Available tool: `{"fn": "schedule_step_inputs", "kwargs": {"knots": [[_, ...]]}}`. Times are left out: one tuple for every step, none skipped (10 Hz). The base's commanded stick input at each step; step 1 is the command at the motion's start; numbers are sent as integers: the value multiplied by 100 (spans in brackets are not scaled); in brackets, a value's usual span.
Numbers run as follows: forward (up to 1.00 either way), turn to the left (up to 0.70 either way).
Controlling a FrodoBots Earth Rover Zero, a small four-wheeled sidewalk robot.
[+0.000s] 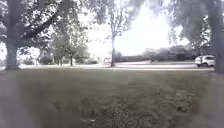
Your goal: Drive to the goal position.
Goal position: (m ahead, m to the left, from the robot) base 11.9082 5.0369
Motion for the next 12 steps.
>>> {"fn": "schedule_step_inputs", "kwargs": {"knots": [[70,0],[70,0],[70,0],[70,0],[70,0],[70,0],[70,0],[70,0],[70,0],[70,0],[70,0],[70,0]]}}
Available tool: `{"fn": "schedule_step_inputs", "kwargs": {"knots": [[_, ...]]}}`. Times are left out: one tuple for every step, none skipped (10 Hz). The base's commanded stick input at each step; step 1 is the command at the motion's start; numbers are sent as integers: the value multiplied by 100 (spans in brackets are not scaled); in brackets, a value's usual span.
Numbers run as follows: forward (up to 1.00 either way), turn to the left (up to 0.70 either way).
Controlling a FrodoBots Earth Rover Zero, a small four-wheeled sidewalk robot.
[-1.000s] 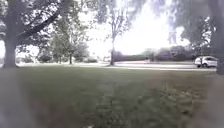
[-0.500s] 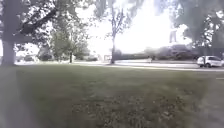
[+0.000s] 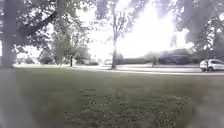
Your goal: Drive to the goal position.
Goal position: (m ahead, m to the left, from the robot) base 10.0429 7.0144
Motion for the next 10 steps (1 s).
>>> {"fn": "schedule_step_inputs", "kwargs": {"knots": [[70,0],[70,0],[70,0],[70,0],[70,7],[70,23],[70,33],[70,19],[70,0],[70,0]]}}
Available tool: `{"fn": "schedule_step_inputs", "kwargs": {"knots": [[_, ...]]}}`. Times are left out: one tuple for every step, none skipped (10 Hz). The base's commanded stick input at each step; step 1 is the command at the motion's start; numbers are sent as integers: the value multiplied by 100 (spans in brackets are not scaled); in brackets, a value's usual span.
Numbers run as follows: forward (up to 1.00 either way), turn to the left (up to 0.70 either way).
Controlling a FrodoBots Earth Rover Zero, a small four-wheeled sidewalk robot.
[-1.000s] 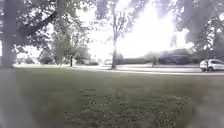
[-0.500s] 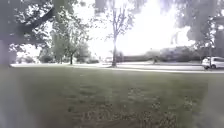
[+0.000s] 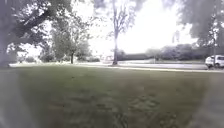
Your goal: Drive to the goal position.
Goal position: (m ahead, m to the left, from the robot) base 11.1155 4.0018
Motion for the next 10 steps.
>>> {"fn": "schedule_step_inputs", "kwargs": {"knots": [[70,0],[70,0],[70,0],[70,0],[70,0],[70,0],[70,0],[70,0],[70,0],[70,0]]}}
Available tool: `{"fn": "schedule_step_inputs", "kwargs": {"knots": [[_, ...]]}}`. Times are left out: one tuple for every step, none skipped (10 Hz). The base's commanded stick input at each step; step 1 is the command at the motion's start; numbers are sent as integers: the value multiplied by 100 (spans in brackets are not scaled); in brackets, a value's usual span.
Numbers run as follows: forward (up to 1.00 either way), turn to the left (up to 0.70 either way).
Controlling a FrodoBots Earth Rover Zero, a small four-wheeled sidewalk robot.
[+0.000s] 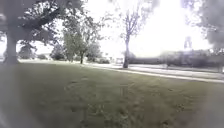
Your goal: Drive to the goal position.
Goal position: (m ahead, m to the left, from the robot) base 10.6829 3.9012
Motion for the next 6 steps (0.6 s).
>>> {"fn": "schedule_step_inputs", "kwargs": {"knots": [[70,0],[70,0],[70,0],[70,0],[70,0],[70,0]]}}
